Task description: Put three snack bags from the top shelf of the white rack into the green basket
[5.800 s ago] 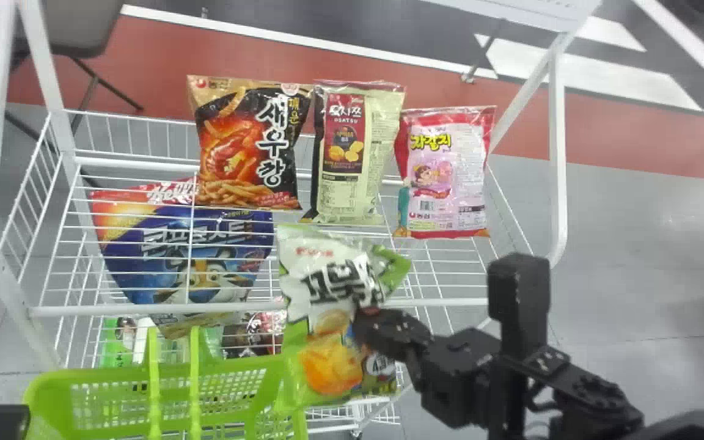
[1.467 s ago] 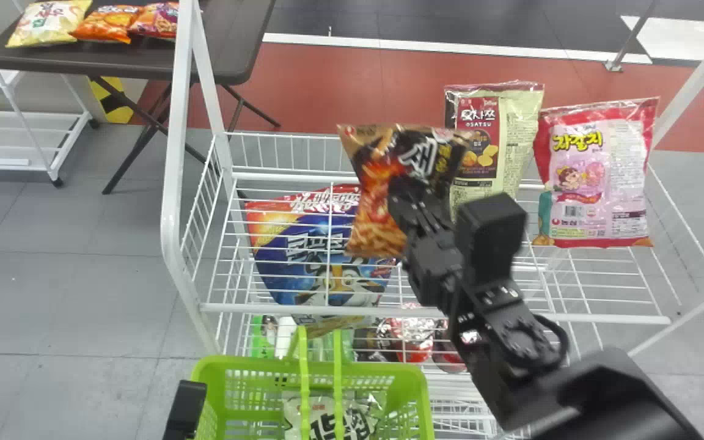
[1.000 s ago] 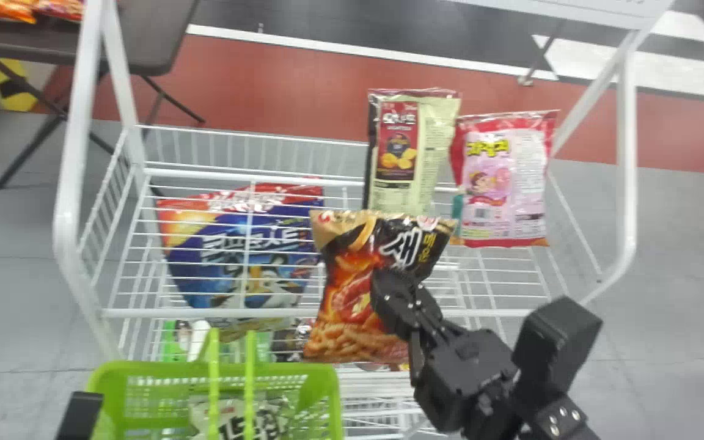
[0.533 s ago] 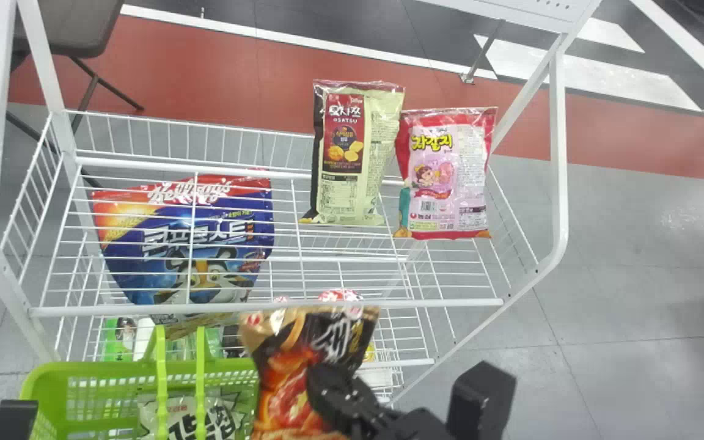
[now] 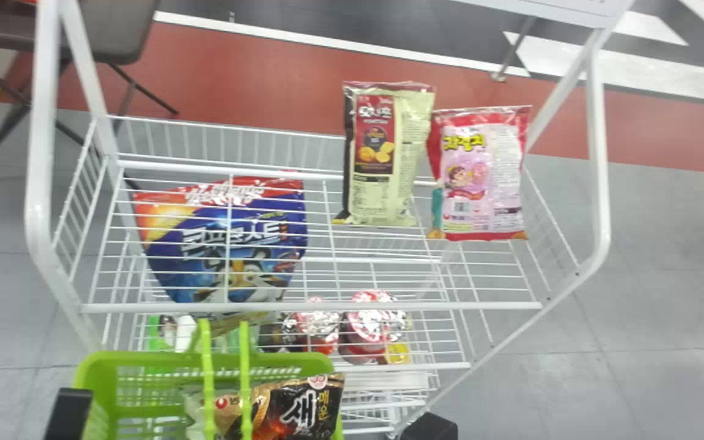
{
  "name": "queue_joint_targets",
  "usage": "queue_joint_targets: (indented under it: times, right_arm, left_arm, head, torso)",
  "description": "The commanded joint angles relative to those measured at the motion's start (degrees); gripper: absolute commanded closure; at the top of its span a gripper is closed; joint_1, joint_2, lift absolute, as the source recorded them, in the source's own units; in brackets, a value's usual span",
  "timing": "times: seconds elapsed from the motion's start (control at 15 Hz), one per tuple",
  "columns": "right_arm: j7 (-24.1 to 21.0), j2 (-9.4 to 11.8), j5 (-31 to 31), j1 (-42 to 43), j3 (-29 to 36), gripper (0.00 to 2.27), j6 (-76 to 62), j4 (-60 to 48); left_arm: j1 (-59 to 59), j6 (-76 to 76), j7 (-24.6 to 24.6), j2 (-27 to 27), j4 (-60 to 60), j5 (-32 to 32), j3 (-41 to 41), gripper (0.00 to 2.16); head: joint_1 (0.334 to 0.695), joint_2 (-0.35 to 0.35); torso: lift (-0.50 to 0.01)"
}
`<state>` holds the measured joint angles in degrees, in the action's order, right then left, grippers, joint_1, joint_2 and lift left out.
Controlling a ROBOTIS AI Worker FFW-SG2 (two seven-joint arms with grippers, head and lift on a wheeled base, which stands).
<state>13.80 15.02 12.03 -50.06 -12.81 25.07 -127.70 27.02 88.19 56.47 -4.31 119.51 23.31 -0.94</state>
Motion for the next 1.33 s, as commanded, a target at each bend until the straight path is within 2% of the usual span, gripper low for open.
queue_joint_targets:
  times: [0.0, 0.13, 0.27, 0.33, 0.4, 0.47, 0.53, 0.73, 0.8, 0.87, 1.13, 1.27]
  right_arm:
    - [0.1, -0.1, 1.0, 3.1, -2.0, 2.04, -0.3, 2.7]
    - [2.6, 0.0, 3.5, 5.5, -3.0, 2.04, 0.4, 5.3]
    - [3.2, 0.0, 3.3, 7.4, -4.7, 2.03, -0.5, 7.4]
    - [4.0, 0.1, 3.3, 8.0, -4.8, 1.77, 0.0, 7.8]
    - [5.0, 0.1, 3.2, 8.0, -4.5, 1.19, 0.0, 8.1]
    - [5.7, 0.3, 3.0, 8.2, -4.2, 0.15, 0.4, 8.1]
    - [8.2, 0.4, 3.1, 8.4, -3.5, 0.00, 0.4, 8.3]
    - [14.2, 0.4, 2.0, 8.0, -0.5, 0.05, 0.2, 7.3]
    - [14.2, 0.2, 0.5, 9.0, 0.0, 0.05, 9.5, 6.9]
    - [16.2, -0.2, 0.4, 10.4, 0.9, 0.06, 15.7, 7.2]
    - [17.0, -0.4, 0.1, 7.1, 4.4, 0.06, 8.8, 4.9]
    - [16.8, -1.7, -2.5, 6.0, 6.9, 0.06, 7.4, 3.7]
  left_arm:
    - [0.0, 0.0, -0.3, 0.0, 0.0, 0.0, 0.7, 2.15]
    - [0.0, 0.0, -0.5, 0.0, -0.1, -0.1, 1.0, 2.15]
    - [0.0, 0.0, -0.6, 0.0, -0.1, -0.5, 1.4, 2.15]
    - [0.0, 0.0, -0.6, 0.1, 0.0, -0.8, 1.6, 2.15]
    - [0.0, 0.0, -0.6, 0.0, -0.1, -1.0, 2.1, 2.15]
    - [0.0, 0.0, -0.9, 0.0, -0.1, -1.0, 2.3, 2.15]
    - [0.0, 0.0, -1.0, 0.0, -0.1, -1.0, 2.4, 2.15]
    - [-0.2, 0.0, -1.0, 0.0, -0.1, -1.1, 2.7, 2.15]
    - [-0.2, 0.0, -1.0, 0.0, -0.1, -1.1, 2.8, 2.15]
    - [-0.2, 0.0, -1.1, 0.0, -0.1, -1.1, 2.8, 2.15]
    - [-0.3, 0.0, -1.6, 0.0, -0.2, -1.2, 3.6, 2.15]
    - [-0.4, 0.0, -1.6, 0.0, -0.2, -1.2, 3.6, 2.15]
  head:
    - [0.695, -0.196]
    - [0.695, -0.161]
    - [0.695, -0.102]
    - [0.695, -0.085]
    - [0.695, -0.069]
    - [0.695, -0.059]
    - [0.695, -0.056]
    - [0.695, -0.060]
    - [0.695, -0.060]
    - [0.695, -0.095]
    - [0.695, -0.187]
    - [0.695, -0.246]
  torso:
    - [0.000]
    - [0.000]
    - [0.000]
    - [0.000]
    - [0.000]
    - [0.000]
    - [0.000]
    - [0.000]
    - [0.000]
    - [0.000]
    - [0.000]
    - [0.000]
